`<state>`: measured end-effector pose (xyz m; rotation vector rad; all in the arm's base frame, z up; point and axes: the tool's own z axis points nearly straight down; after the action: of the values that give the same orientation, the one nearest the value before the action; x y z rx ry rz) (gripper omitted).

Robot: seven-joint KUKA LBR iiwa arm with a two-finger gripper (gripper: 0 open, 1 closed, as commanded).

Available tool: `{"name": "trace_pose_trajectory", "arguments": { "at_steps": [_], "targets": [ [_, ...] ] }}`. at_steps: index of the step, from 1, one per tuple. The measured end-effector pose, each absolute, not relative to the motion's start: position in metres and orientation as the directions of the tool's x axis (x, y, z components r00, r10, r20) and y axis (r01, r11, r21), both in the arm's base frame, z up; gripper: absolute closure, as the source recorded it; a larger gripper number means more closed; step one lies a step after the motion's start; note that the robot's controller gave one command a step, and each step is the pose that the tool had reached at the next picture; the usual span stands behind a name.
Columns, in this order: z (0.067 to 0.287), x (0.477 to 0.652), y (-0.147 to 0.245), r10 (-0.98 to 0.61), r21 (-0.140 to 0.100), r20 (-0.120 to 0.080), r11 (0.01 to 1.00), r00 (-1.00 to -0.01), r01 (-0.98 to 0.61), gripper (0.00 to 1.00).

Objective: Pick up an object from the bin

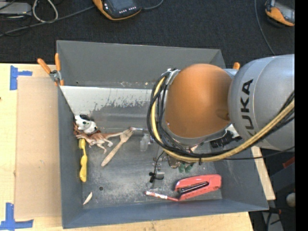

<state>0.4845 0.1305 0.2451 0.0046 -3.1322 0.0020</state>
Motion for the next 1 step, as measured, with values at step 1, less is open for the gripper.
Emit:
{"name": "trace_pose_trajectory", "arguments": {
  "at_steps": [1],
  "targets": [
    [0.2486,0.4862,0.1295,0.002,0.0,0.002,1.0,-1.0,0.002,0.0]
  ]
}}
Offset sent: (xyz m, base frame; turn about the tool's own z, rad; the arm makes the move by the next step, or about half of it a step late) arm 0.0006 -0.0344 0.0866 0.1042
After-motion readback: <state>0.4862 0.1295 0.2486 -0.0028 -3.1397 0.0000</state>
